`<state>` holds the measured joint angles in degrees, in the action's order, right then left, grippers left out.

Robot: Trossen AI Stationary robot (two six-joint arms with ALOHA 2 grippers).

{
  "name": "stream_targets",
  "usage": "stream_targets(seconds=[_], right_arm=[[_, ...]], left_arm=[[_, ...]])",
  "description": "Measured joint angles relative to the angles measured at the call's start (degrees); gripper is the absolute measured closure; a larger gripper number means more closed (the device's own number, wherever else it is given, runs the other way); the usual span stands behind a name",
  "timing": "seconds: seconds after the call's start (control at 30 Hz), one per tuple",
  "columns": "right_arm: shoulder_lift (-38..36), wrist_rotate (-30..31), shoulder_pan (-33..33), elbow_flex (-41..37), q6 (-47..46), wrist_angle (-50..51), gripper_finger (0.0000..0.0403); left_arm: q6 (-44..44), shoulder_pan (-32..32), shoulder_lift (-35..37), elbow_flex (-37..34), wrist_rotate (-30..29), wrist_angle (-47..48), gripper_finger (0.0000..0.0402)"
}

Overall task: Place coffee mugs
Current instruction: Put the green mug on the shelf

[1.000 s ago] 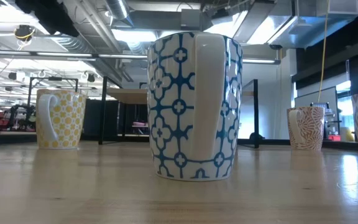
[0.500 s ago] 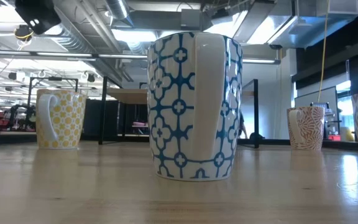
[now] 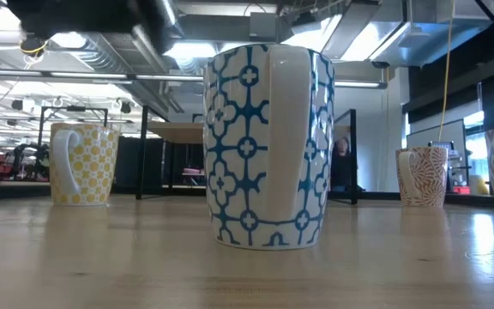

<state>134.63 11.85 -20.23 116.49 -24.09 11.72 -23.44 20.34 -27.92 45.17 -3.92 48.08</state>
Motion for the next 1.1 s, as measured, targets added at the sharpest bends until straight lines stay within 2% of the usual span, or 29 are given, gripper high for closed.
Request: stream_targets(seconds=[0.27,0.6,0.83,1.1], right_arm=[[3.0,0.0,0.1,0.1,-0.1,-6.4,0.0182],[4.0,-0.9,0.5,0.1,0.6,-9.6,0.0183],[4.3,0.8,0.5,0.0,1.9,-7.4,0.0183],[4.3,1.6,0.4,0.0,1.9,-7.1,0.0183]], left_arm=[[0.0,0.0,0.7,0.0,-0.6,1.0,0.0246],[0.0,0.0,0.6,0.0,-3.0,0.9,0.0246],[0.0,0.0,0.6,0.0,-3.0,1.0,0.0246],[-0.6,0.0,-1.6,0.0,1.7,6.2,0.0246]])
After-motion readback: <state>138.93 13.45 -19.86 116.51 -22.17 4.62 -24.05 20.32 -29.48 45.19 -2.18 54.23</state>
